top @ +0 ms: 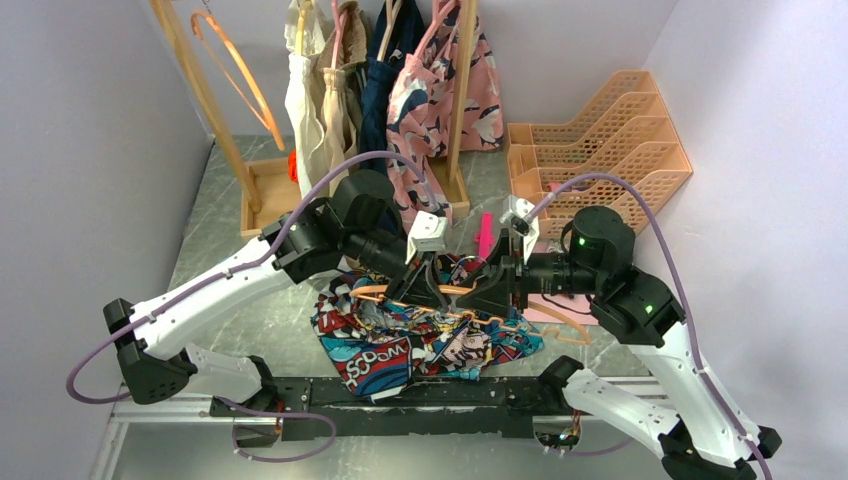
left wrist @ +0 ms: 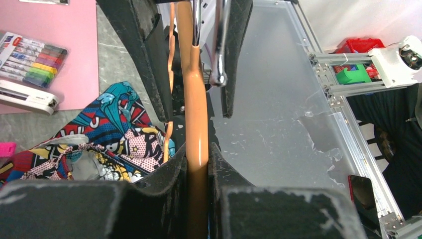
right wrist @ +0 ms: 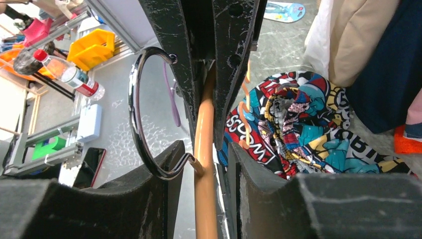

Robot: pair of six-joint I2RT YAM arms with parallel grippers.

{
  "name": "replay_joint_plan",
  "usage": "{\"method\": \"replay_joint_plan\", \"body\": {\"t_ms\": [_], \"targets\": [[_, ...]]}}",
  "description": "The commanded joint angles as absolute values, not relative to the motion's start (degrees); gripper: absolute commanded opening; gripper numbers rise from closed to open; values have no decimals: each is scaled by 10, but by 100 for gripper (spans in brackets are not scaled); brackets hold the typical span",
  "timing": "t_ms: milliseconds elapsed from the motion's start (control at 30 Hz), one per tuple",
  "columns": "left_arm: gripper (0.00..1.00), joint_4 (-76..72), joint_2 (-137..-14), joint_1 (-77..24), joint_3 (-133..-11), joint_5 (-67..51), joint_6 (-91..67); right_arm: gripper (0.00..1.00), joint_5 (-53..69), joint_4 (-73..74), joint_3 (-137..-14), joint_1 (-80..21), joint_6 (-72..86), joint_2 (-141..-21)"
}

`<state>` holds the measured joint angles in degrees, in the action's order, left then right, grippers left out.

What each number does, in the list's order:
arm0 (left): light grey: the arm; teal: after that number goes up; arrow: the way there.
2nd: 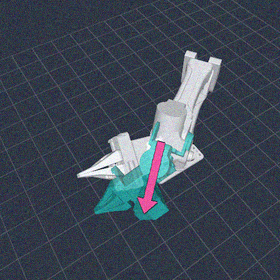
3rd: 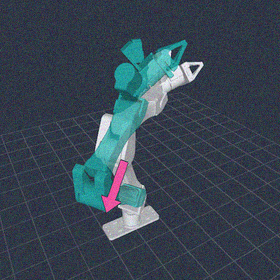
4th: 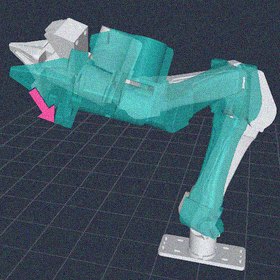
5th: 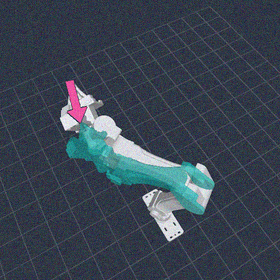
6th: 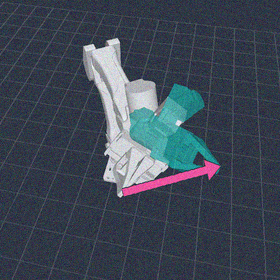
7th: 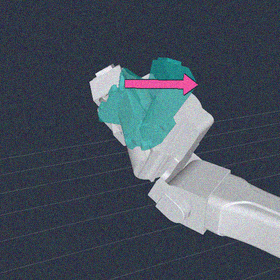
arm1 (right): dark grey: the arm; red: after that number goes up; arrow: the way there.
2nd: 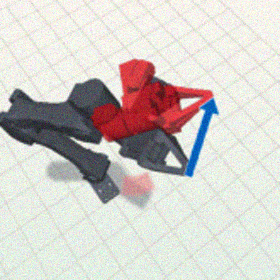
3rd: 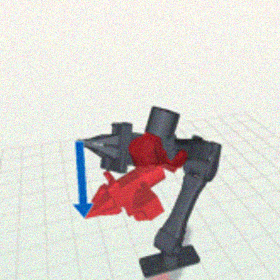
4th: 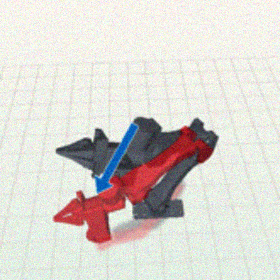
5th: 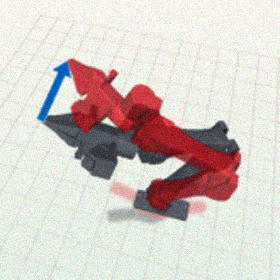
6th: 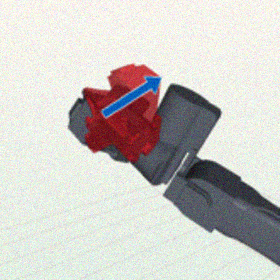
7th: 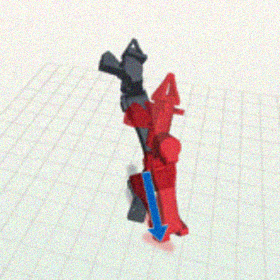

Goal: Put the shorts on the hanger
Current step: Adjust the hanger.

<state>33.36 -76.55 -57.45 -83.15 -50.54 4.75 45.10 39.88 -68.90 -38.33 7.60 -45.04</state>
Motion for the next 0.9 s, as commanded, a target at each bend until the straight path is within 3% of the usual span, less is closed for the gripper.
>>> {"method": "replay_joint_plan", "body": {"t_ms": [0, 200, 267, 333, 500, 567, 633, 667, 700, 867], "targets": [[7, 309, -759, -573, -856, -519, 53, 38, 433, 411, -685, -384, 67, -444], [7, 313, -766, -572, -855, -518, 49, 36, 441, 377, -681, -384, 85, -436], [12, 309, -766, -572, -854, -513, 44, 22, 441, 374, -683, -384, 85, -437], [25, 304, -763, -572, -850, -507, 39, 0, 435, 375, -683, -384, 83, -437], [54, 289, -714, -572, -804, -421, 34, 0, 393, 363, -675, -385, 95, -418], [74, 275, -673, -572, -756, -335, 27, 0, 345, 355, -666, -384, 108, -400], [82, 249, -619, -570, -704, -253, 5, 0, 302, 342, -649, -384, 126, -377], [95, 233, -590, -570, -678, -219, -11, 0, 282, 335, -638, -384, 137, -365], [100, 216, -555, -570, -648, -192, -29, 0, 267, 328, -627, -385, 148, -351], [99, 155, -389, -570, -510, -82, -163, 0, 184, 317, -581, -384, 189, -307]]}}
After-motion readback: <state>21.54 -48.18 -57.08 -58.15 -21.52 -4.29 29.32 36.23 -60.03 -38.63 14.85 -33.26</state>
